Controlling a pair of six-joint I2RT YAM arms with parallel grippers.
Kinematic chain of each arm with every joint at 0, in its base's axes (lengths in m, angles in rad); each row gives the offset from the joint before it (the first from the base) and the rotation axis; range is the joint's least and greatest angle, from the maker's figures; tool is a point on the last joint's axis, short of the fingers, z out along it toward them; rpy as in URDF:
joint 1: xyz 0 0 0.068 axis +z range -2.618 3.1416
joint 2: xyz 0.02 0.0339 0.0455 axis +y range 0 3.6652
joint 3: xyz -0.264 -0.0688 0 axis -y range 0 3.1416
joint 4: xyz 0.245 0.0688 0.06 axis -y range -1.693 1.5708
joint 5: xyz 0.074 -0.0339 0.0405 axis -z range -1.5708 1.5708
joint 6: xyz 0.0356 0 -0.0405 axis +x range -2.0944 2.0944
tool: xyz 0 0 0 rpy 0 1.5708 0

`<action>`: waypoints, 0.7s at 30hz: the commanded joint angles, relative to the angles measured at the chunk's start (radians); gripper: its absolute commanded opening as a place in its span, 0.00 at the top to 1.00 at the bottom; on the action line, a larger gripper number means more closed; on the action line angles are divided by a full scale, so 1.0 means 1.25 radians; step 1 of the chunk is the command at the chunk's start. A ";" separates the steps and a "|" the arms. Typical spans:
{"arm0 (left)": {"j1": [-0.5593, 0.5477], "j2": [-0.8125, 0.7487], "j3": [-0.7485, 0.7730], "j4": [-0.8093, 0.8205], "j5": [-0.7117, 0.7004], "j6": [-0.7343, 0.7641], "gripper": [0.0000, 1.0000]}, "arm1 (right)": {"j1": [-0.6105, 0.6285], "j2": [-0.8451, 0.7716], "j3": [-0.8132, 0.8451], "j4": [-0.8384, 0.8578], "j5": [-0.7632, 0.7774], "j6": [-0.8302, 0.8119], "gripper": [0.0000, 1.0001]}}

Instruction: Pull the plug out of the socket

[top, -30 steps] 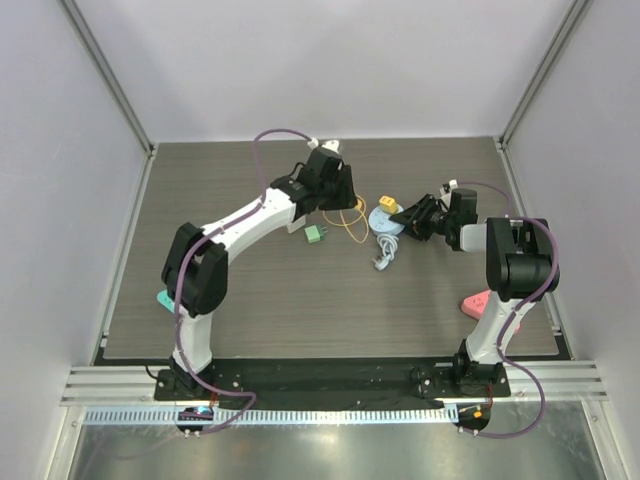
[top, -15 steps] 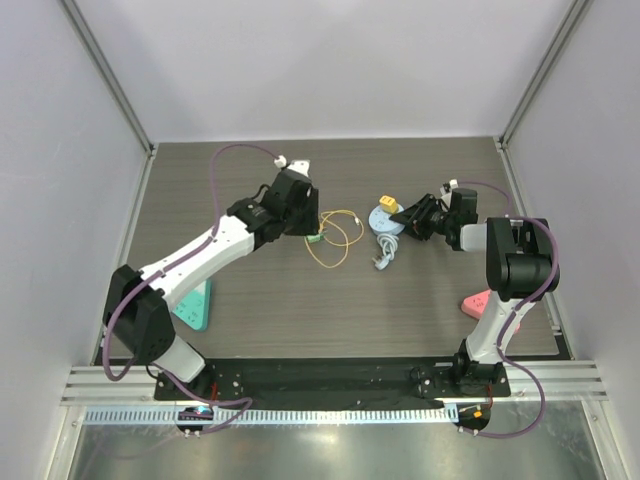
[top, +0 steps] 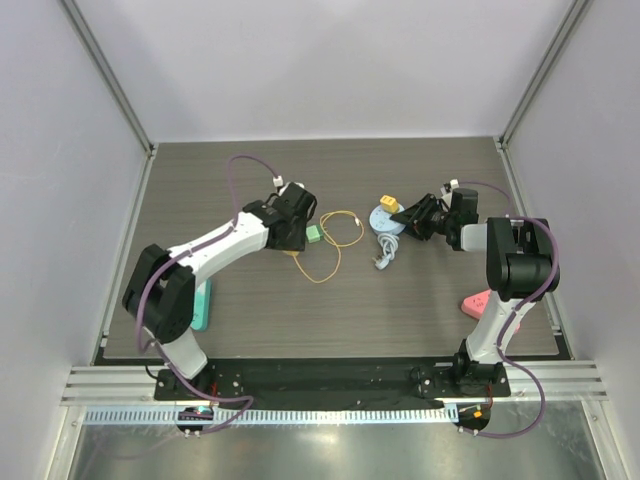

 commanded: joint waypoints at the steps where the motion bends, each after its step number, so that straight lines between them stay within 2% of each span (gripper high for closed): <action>1: 0.014 0.044 0.034 0.017 -0.016 0.014 0.76 | -0.004 0.015 0.006 -0.009 0.041 -0.022 0.99; 8: 0.031 0.096 0.070 0.041 -0.015 0.012 0.72 | -0.006 0.016 0.006 -0.004 0.036 -0.022 0.99; 11: 0.030 0.094 0.070 0.053 -0.010 0.009 0.57 | -0.006 0.016 0.007 -0.003 0.033 -0.022 0.99; 12: 0.030 0.093 0.070 0.058 -0.009 0.009 0.48 | -0.006 0.017 0.006 -0.003 0.033 -0.019 0.99; 14: 0.031 0.088 0.069 0.057 -0.011 0.008 0.39 | -0.006 0.017 0.007 -0.001 0.031 -0.019 0.99; 15: 0.030 0.081 0.065 0.052 -0.012 0.008 0.30 | -0.004 0.019 0.006 -0.001 0.031 -0.019 0.99; 18: 0.030 0.053 0.054 0.048 -0.022 0.008 0.17 | -0.006 0.020 0.007 0.001 0.030 -0.019 0.99; 21: 0.030 0.023 0.050 0.037 -0.027 0.008 0.11 | -0.006 0.022 0.008 0.002 0.027 -0.019 0.99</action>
